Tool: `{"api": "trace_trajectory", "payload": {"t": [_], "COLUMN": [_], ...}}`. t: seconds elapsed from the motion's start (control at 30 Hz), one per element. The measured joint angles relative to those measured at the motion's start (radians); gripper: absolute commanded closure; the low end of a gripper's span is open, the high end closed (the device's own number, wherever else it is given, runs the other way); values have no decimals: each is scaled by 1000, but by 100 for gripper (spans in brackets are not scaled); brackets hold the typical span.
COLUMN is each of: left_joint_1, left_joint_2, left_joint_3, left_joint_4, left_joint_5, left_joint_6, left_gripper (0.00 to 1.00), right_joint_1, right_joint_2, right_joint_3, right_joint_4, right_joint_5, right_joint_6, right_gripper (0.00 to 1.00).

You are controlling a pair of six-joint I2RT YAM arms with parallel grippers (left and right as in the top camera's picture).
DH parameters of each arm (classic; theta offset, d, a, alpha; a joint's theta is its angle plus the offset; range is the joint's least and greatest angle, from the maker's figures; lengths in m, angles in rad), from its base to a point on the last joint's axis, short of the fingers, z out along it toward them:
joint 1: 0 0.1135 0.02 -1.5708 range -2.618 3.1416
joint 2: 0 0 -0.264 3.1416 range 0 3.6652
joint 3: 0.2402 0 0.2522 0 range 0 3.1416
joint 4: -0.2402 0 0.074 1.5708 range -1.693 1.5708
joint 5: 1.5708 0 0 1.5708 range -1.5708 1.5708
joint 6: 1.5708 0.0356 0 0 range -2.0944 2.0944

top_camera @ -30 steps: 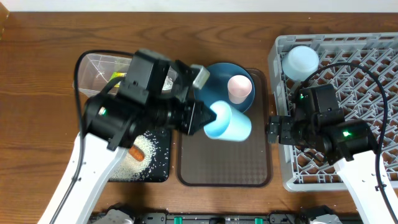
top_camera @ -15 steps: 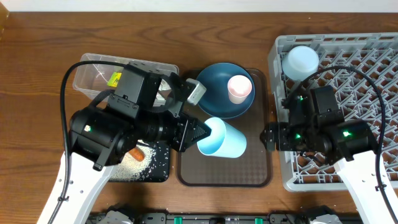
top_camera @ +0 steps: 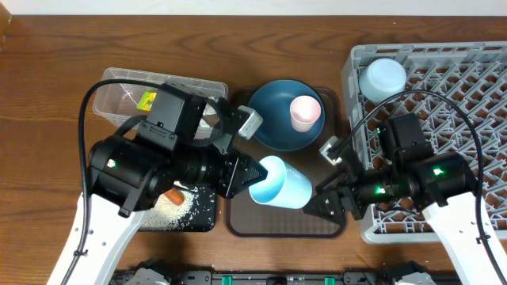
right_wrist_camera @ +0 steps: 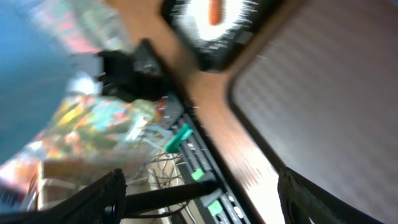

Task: Sort waste into correct bins and load items into the dishwasher rack
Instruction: 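Carry the blue cup right while the right gripper approaches it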

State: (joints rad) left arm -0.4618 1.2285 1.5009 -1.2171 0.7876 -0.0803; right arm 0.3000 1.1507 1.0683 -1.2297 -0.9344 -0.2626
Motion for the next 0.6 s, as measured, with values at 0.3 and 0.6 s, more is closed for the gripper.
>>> {"api": "trace_trajectory", "payload": {"t": [0.3,0.6], "left_joint_1": [0,0], "left_joint_2": [0,0], "left_joint_3": [0,0], "left_joint_4": [7,20], "left_joint_5": [37,-24], "left_joint_6": [33,35], "left_gripper": [94,94], "right_joint_1": [40,40], "right_joint_2": [0,0], "right_joint_3": [0,0], "right_joint_4": [3,8], "right_joint_5": [-105,-126], "right_joint_6": [-141,-246], "right_gripper": [20,17]}}
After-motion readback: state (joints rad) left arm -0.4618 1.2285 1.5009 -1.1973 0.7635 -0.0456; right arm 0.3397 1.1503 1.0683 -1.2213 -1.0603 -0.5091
